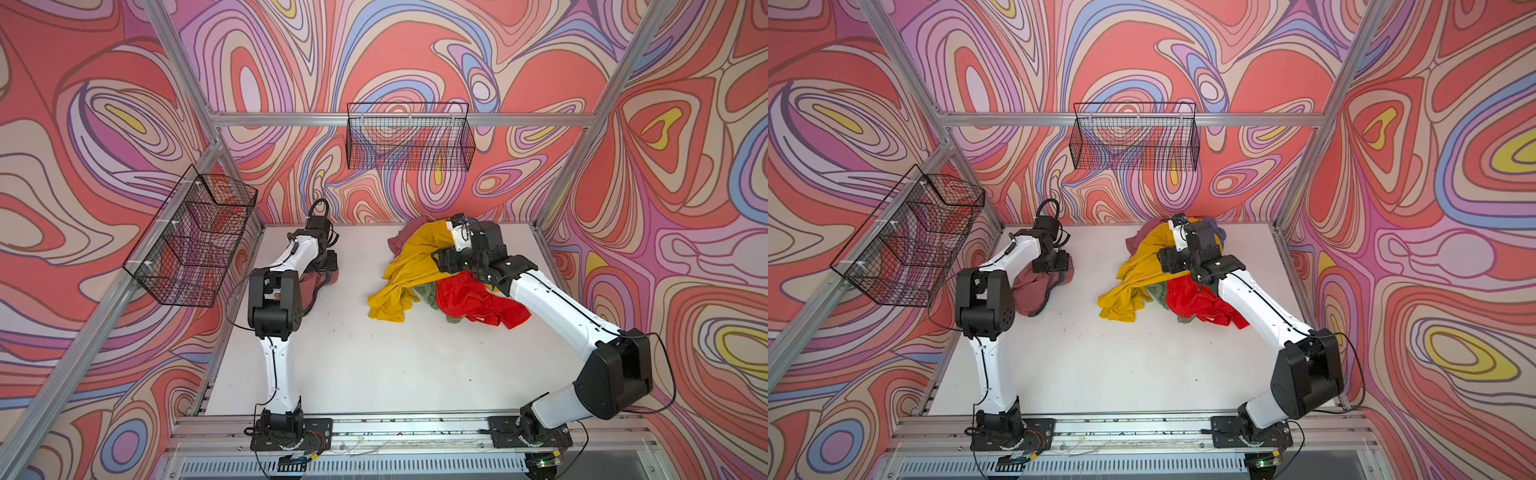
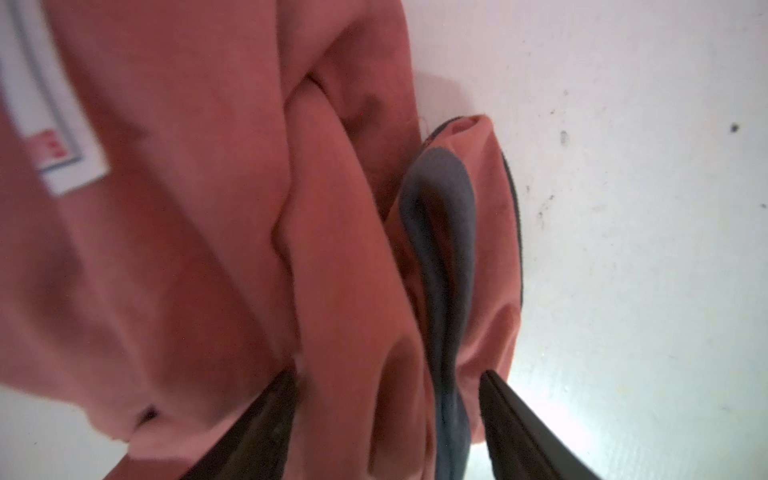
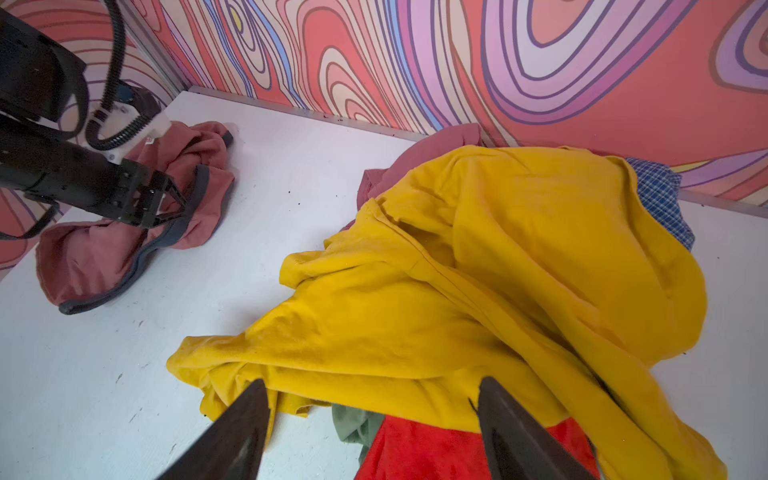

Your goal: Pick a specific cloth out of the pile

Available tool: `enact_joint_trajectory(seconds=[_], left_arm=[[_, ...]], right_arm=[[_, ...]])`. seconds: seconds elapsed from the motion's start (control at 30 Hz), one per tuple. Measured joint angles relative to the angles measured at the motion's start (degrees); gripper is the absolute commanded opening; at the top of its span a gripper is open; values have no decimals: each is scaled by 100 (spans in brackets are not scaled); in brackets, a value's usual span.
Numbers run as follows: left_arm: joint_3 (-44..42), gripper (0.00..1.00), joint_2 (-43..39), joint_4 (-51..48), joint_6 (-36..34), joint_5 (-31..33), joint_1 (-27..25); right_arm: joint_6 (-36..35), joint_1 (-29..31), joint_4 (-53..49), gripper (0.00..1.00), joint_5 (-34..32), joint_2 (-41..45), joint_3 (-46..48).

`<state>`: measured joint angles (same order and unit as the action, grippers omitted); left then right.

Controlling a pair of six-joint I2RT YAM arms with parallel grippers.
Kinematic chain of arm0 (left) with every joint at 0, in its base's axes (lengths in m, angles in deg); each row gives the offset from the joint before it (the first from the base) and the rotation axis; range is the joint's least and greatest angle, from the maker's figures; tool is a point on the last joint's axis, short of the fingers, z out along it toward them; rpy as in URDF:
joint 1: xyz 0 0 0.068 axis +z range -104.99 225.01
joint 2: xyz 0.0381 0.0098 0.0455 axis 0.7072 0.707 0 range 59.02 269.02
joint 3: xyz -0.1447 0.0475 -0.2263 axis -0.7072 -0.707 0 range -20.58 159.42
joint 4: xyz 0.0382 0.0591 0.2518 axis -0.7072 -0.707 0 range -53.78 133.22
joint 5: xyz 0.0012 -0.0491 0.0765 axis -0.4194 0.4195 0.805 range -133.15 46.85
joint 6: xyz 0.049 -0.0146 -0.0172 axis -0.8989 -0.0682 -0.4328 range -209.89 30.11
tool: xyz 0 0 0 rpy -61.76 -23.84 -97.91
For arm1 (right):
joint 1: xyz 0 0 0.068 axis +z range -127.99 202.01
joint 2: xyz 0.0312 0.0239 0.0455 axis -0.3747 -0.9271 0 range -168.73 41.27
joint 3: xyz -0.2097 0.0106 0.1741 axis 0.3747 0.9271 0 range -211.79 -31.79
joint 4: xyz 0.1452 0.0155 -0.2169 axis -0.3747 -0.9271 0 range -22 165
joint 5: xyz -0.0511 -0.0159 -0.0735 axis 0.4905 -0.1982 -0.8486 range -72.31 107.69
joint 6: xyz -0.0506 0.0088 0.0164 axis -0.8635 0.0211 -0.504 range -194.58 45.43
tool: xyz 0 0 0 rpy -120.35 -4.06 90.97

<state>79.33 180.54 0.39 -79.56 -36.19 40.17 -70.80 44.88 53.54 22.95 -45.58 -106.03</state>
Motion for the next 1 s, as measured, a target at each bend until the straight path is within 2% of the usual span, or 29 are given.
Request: enact_joint_trajectory(seconds=[0.13,0.27,0.4,0.7,1.0], left_arm=[[-177,88,-533,101,-7,103,-79],[-448,90,-1145,289,-31,249,-286],[-1126,95,-1910,697,-28,417,-612],[-3320,100,-3388,1856,188,713,-1069],[-4690,100,-4546,2999,341,1141,-1097]], right_arm=[[-52,0,0,86,-133,37,2],[-140,-15,15,86,-295,157,101],[-201,-175,177,87,-407,417,472],[-227,-914,1073,92,-748,1392,2085],[-162,-1163,2702,95,-1250,1858,3731]])
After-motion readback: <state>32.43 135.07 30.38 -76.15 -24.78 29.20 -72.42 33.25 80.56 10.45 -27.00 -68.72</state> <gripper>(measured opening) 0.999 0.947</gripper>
